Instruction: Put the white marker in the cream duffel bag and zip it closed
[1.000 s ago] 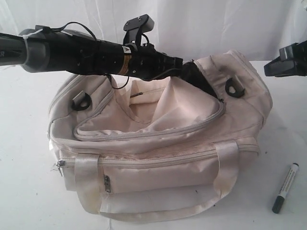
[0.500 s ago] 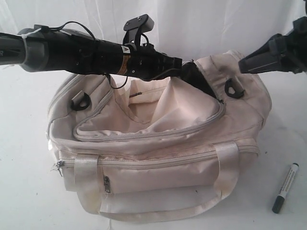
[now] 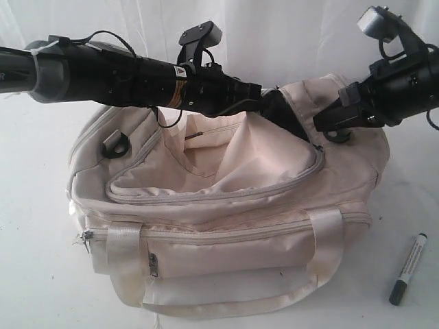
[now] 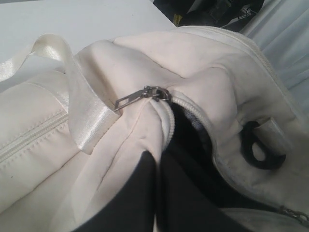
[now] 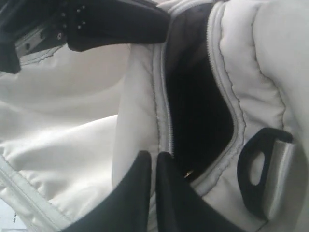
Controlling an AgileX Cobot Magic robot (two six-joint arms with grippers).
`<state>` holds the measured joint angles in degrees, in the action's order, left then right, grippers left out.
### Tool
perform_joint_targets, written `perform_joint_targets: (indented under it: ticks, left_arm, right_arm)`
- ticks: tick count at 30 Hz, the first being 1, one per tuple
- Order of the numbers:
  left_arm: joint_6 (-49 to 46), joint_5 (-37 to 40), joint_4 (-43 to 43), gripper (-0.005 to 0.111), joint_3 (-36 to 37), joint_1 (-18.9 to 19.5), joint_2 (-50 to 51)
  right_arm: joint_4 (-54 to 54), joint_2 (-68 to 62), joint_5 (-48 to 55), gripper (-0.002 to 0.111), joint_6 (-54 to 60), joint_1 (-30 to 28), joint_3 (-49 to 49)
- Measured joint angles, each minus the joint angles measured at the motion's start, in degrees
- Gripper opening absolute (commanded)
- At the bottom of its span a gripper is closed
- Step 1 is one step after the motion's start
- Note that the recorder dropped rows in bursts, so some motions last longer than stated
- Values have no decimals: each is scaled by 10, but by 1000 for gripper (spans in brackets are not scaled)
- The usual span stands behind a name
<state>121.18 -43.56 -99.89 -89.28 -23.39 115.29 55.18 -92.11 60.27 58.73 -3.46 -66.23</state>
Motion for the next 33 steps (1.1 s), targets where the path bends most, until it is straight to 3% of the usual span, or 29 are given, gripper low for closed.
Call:
perform_joint_targets:
  ticks: [22,33]
  left_arm:
    - [-2,-8,0,0,0,0,-12]
    - [-8,-13,-6,0,0,1,-37]
  right_arm:
    - [27,-73,-25,0,19,0,0]
    - [-48,-75,-67,0,-39,1,0]
